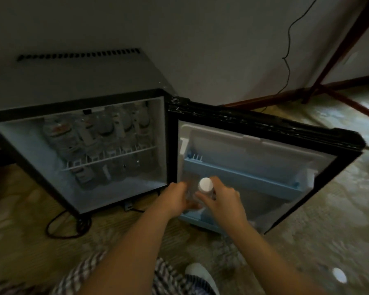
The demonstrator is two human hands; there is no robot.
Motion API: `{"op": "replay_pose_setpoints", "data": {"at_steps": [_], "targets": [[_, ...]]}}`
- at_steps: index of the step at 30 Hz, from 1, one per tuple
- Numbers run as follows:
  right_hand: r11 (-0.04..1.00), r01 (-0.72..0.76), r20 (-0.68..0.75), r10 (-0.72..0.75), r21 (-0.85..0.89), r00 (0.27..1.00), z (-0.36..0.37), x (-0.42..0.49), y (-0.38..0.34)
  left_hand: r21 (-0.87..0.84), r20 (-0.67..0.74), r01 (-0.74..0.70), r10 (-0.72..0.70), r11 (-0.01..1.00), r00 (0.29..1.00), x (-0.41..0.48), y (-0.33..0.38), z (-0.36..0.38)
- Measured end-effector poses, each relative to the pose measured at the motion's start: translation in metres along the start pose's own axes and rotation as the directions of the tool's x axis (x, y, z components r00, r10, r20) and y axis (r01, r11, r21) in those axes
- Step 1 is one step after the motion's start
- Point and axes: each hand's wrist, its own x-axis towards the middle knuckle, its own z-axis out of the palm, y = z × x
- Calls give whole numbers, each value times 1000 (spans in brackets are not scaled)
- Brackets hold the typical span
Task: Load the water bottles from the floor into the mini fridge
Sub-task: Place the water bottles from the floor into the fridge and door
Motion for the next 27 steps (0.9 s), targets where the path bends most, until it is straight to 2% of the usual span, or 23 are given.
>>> {"op": "replay_pose_setpoints", "data": {"at_steps": [5,9,12,16,21,27], "targets": [[994,-31,154,46,-102,987,26,15,16,-203,120,194,-173,960,978,19,-24,12],[987,-126,264,149,-102,953,43,29,30,-76,326,273,-235,959,916,21,-27,11],[985,-161,273,170,-54,947,56,37,37,-10,389,281,-255,960,885,22,-30,10],[983,-184,306,171,13,937,71,45,42,35,418,277,-266,960,868,23,-34,13],[966,-230,303,184,122,935,75,53,48,-28,361,221,-196,975,912,24,-32,13],[980,-184,373,142,80,917,64,56,38,-52,272,162,-142,985,952,16,-18,8]]}}
